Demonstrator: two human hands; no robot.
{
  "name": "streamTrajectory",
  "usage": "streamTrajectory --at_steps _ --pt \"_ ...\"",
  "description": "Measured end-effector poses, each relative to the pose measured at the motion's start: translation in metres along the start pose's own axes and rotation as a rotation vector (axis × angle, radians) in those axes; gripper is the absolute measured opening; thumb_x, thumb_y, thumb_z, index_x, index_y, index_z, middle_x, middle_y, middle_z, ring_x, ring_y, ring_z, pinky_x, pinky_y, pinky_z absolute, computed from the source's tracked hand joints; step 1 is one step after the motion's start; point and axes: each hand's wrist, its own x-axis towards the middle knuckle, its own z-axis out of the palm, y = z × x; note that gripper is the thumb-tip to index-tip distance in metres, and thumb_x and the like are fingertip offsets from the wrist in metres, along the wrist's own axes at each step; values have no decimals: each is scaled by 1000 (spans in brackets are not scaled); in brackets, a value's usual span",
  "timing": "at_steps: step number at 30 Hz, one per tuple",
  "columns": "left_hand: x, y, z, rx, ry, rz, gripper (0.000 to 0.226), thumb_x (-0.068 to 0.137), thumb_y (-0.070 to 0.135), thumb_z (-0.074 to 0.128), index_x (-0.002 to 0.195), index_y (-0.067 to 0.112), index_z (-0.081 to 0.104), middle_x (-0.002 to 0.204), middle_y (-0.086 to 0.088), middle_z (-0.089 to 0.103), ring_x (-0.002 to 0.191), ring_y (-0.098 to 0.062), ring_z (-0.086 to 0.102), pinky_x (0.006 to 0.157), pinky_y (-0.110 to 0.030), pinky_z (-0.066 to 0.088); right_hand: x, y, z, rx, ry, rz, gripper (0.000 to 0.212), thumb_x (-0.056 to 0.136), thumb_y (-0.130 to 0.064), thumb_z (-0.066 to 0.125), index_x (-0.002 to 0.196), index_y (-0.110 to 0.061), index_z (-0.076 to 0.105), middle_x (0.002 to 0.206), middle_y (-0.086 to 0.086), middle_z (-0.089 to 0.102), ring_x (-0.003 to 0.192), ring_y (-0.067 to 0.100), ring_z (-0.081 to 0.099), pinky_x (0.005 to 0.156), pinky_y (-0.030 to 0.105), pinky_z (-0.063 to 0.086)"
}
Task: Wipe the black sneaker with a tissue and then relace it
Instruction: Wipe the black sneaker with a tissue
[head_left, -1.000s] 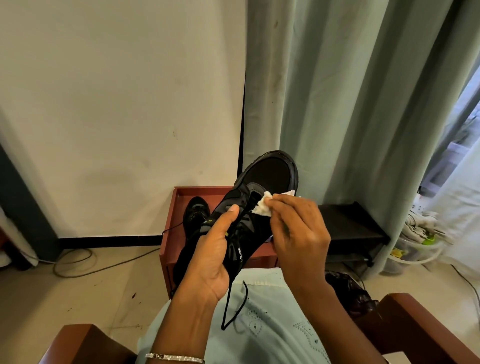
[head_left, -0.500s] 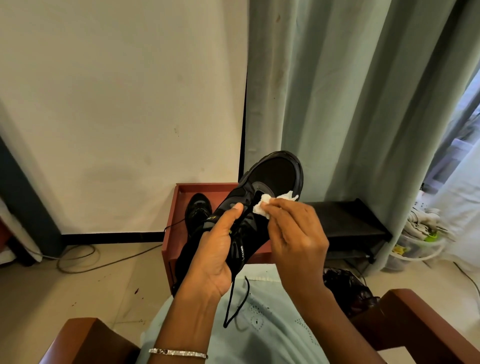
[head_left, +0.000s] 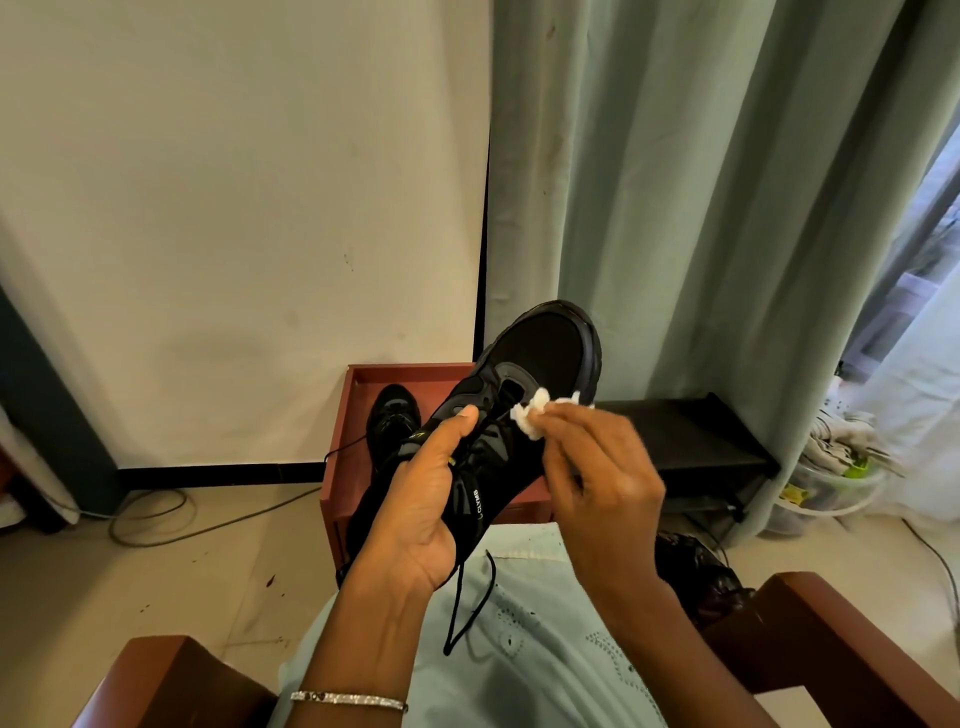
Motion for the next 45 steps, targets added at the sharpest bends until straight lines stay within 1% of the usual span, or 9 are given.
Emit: streamTrajectory --at_steps 5,11,17,23,27,31,34,39,45 --pt "0 1 0 -27 7 -24 40 91 27 65 120 0 66 113 -25 70 108 -36 68 96 -43 52 -16 -4 0 0 -79 -59 19 85 3 73 104 0 75 104 11 71 100 19 64 97 23 49" --pt "-1 1 3 45 22 23 33 88 27 67 115 7 71 108 -19 73 100 -33 71 85 -41 57 20 12 -2 -33 41 20 17 85 2 74 102 -1 75 102 11 72 97 21 66 92 28 53" --pt "2 4 -5 -49 5 -90 43 88 31 67 119 2 68 114 -24 70 105 -36 69 102 -46 48 -17 -7 0 16 -52 -19 17 85 2 72 101 -2 75 102 10 71 98 18 64 93 25 51" --pt "4 4 -6 -19 3 -51 32 89 29 65 108 5 73 104 -21 73 86 -33 74 92 -46 53 5 7 -1 -15 -38 -13 18 86 4 72 103 0 74 104 11 70 98 20 64 95 25 50" --pt "5 5 -7 -2 14 -41 29 87 27 68 109 9 73 106 -19 73 92 -35 72 90 -48 54 26 19 -4 4 60 70 19 85 3 73 104 -2 74 104 10 70 100 16 63 96 20 48" --pt "7 7 -11 -36 4 -80 36 87 31 67 109 3 74 109 -22 72 95 -36 71 94 -49 52 -4 8 -2 39 -24 -3 15 86 2 71 100 -2 74 103 10 70 99 18 64 94 27 52" --pt "8 9 -14 -56 -3 -85 37 87 32 66 102 -1 76 107 -24 72 89 -36 72 89 -47 53 -24 1 -3 52 -79 -57 14 87 1 70 99 -1 76 103 11 71 100 20 65 93 30 52" --pt "10 10 -14 -56 -8 -74 39 87 33 66 112 3 72 111 -22 71 95 -36 70 95 -49 52 5 8 -2 34 -64 -75 15 87 2 72 101 0 75 103 12 71 98 20 66 93 30 53" --pt "10 8 -16 -47 -47 -63 28 86 28 66 102 7 75 98 -15 75 82 -30 74 71 -41 62 47 20 -7 28 56 49 16 88 -6 72 104 -2 74 105 10 72 100 17 66 92 23 53"
